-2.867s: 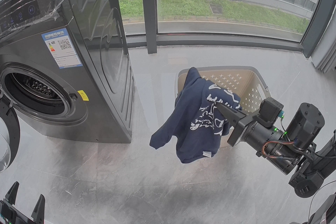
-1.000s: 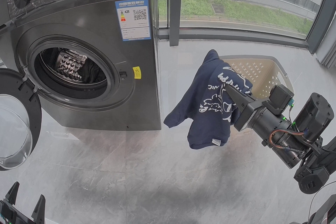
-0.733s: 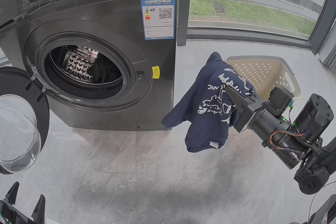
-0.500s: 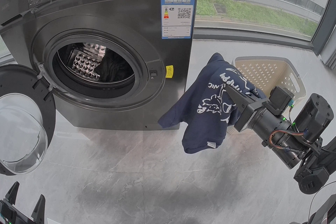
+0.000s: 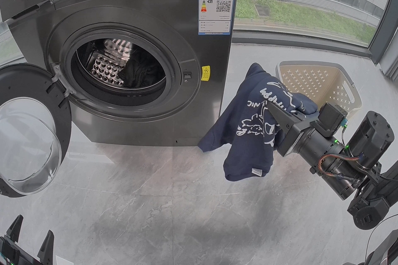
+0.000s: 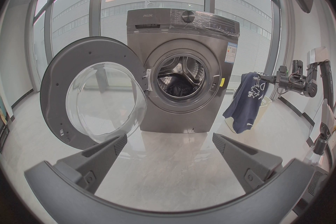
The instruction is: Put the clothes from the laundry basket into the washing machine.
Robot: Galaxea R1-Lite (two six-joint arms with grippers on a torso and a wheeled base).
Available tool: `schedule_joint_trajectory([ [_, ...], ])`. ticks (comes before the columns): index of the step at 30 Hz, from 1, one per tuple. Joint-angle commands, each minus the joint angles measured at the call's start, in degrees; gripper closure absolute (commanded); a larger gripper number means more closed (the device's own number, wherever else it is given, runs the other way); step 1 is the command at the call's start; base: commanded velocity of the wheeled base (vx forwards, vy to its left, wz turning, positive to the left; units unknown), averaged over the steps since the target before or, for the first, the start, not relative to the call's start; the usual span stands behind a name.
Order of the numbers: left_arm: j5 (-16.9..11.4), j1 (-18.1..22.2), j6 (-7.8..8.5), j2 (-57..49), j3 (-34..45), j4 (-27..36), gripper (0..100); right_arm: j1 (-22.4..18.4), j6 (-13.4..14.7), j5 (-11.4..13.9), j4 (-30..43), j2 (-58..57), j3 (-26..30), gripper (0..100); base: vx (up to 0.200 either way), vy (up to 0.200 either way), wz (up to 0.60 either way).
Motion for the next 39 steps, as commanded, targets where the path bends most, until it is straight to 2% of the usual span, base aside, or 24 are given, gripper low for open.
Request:
schedule_joint_trajectory([
  [1, 0.04, -0.02, -0.04, 0.09, 0.92, 0.00, 0, 0.02, -0.01, 0.01, -0.01, 0.30, -0.09, 100, 0.000, 0.200, 0.00],
  [29, 0.04, -0.02, -0.04, 0.09, 0.84, 0.00, 0, -0.06, -0.01, 0.01, -0.01, 0.21, -0.09, 100, 0.000, 0.200, 0.00],
  [39, 0.04, -0.02, -0.04, 0.09, 0.84, 0.00, 0, -0.06, 0.07, 0.01, -0.01, 0.30, -0.09, 100, 0.000, 0.000, 0.00],
])
